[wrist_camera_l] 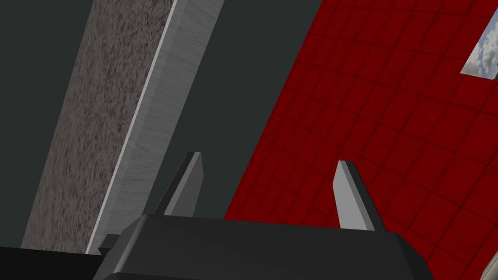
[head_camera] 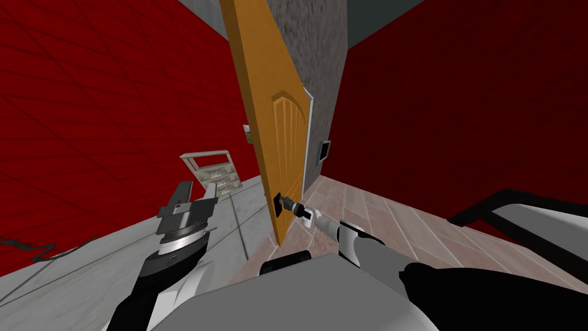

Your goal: Pull the door open

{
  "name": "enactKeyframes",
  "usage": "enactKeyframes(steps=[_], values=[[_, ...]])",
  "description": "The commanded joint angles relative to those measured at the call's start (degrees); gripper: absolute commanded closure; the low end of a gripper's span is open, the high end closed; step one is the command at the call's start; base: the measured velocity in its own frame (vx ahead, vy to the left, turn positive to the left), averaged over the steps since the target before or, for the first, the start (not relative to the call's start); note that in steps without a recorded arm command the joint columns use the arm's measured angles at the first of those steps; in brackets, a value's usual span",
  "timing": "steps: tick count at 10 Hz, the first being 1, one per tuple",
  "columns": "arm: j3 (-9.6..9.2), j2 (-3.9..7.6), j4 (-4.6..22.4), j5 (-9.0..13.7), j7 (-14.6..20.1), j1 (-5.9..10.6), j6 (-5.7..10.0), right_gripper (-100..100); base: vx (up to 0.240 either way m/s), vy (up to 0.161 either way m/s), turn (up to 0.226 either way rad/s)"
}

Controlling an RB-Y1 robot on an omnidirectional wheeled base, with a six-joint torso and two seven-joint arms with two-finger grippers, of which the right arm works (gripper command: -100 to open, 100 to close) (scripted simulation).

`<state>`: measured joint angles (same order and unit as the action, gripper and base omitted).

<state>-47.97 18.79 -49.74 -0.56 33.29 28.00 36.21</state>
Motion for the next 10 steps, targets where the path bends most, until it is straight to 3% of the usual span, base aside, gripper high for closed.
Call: enactKeyframes(steps=[1, 4, 7, 10], values=[[0.02, 0.55, 1.2, 0.2, 0.6, 0.41, 1.24, 100, -0.076, -0.122, -0.037], [-0.01, 1.37, 3.1, 0.5, 1.4, 1.0, 3.22, 100, -0.095, -0.152, 0.014], [-0.04, 2.81, 6.5, 1.1, 2.7, 2.03, 6.68, 100, -0.05, -0.209, 0.123], [-0.05, 3.25, 7.5, 1.3, 3.2, 2.34, 7.74, 100, -0.051, -0.131, 0.073]])
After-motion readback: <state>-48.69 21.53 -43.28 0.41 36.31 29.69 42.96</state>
